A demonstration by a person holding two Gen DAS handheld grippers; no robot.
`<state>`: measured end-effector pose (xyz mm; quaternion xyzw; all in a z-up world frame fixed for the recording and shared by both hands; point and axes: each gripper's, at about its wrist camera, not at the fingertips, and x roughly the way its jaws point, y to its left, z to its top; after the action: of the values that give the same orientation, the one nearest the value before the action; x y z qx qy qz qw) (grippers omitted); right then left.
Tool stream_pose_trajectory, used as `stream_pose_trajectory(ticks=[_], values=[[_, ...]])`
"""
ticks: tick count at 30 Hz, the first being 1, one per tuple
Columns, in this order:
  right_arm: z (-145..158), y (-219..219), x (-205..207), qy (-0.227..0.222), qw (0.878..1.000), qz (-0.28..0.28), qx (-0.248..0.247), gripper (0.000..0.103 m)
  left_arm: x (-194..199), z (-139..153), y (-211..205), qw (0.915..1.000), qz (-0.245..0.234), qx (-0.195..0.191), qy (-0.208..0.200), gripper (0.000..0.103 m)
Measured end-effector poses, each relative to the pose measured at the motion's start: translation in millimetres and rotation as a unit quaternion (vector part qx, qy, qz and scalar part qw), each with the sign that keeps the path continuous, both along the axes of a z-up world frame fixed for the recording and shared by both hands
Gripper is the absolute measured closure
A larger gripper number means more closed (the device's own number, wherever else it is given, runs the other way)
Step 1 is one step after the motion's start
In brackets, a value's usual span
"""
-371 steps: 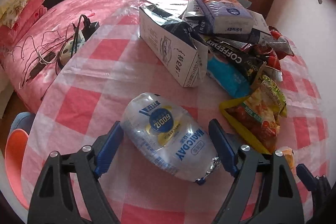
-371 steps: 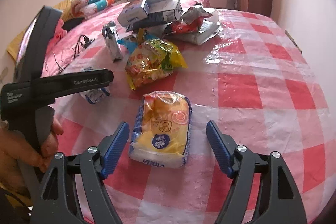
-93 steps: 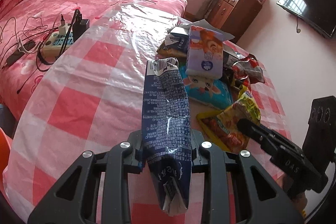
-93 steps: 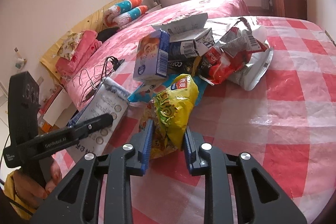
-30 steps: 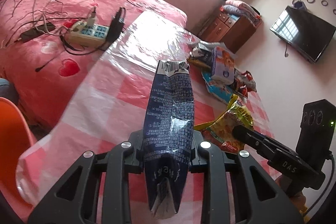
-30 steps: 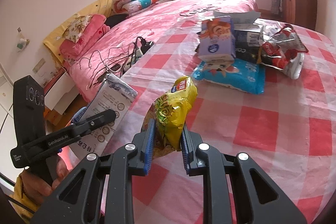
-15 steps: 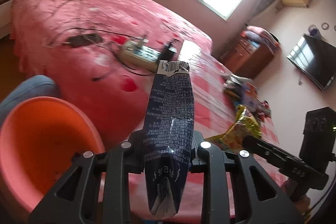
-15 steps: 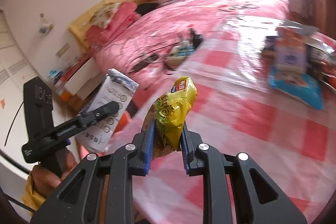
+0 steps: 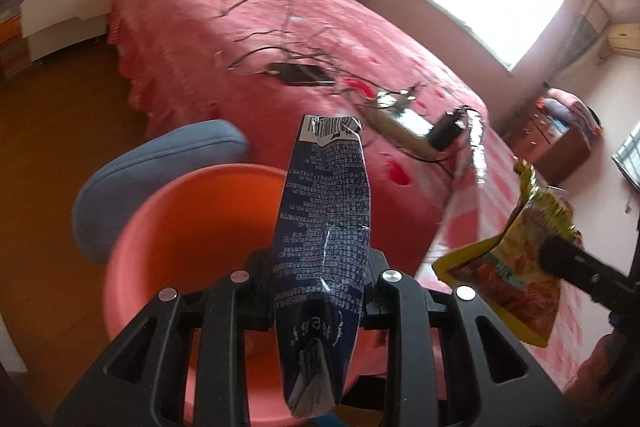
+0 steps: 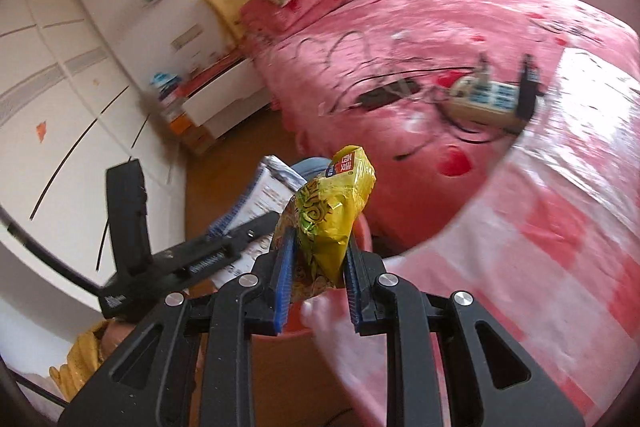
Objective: Collect trash
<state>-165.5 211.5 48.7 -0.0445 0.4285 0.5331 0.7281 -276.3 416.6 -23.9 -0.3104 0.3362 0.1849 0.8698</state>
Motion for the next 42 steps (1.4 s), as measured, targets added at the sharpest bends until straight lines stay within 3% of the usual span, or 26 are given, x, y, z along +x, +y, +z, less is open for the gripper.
stream_pose_trajectory(ticks=[3, 4, 5, 6, 7, 8, 14, 24, 42], values=[[-12, 25, -7, 0.014, 0.999, 0.028, -0.007, 0.075, -7, -11, 14, 0.9996, 0.023, -0.003, 0.017, 0.070], [-18, 31, -9, 0.018, 0.999, 0.031, -0.014, 0.065, -8, -17, 19, 0.9990, 0.032, -0.003, 0.031, 0.065], [-24, 34, -10, 0.022, 0.999, 0.026, -0.018, 0.052, -9, -20, 22, 0.9985, 0.038, -0.002, 0.040, 0.051], [-27, 33, -12, 0.028, 0.999, 0.024, -0.017, 0.047, -11, -23, 24, 0.9976, 0.047, 0.004, 0.051, 0.039], [-29, 31, -12, 0.036, 0.999, 0.020, -0.014, 0.037, -12, -25, 26, 0.9968, 0.053, 0.010, 0.059, 0.036], [-30, 27, -12, 0.037, 0.999, 0.013, -0.013, 0.028, -13, -26, 25, 0.9962, 0.056, 0.015, 0.065, 0.034], [-20, -4, -8, -0.008, 0.999, -0.043, -0.022, 0.014, -9, -20, 22, 0.9958, 0.051, 0.031, 0.069, 0.026], [-11, -58, 16, -0.053, 0.989, -0.136, -0.033, 0.014, 7, 15, -12, 0.9978, 0.014, 0.048, 0.043, 0.021], [1, -170, 46, -0.109, 0.958, -0.266, -0.026, 0.012, 41, 48, -87, 0.9941, -0.054, 0.083, 0.045, 0.018]])
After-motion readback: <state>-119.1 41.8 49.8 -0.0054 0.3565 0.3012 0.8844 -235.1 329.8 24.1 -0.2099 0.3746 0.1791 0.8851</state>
